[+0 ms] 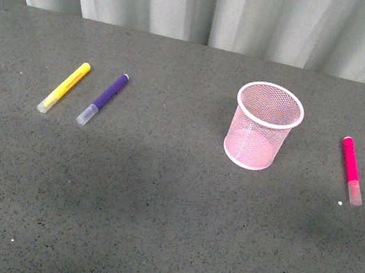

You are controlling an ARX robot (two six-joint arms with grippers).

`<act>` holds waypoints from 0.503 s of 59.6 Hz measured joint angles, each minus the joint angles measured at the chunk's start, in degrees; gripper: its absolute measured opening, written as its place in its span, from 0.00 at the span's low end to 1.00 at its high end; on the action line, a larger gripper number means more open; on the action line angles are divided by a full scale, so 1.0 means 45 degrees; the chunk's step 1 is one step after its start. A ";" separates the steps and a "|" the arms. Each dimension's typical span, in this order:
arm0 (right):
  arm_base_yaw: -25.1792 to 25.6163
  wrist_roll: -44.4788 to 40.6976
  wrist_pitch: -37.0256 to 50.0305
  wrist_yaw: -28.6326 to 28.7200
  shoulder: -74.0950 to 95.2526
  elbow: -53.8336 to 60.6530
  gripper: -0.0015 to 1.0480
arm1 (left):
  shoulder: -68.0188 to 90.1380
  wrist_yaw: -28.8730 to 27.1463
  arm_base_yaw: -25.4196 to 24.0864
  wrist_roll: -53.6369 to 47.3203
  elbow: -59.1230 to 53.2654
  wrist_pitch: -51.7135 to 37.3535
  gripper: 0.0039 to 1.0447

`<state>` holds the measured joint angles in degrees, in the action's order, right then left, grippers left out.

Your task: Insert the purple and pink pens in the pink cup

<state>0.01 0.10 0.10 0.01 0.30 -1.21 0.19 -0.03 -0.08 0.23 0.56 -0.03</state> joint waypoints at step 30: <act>0.0000 0.0000 0.0000 0.0000 0.0000 0.0000 0.93 | 0.0000 0.0000 0.0000 0.0000 0.0000 0.0000 0.94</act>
<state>0.01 0.10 0.10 0.01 0.30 -1.21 0.19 -0.03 -0.08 0.23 0.56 -0.03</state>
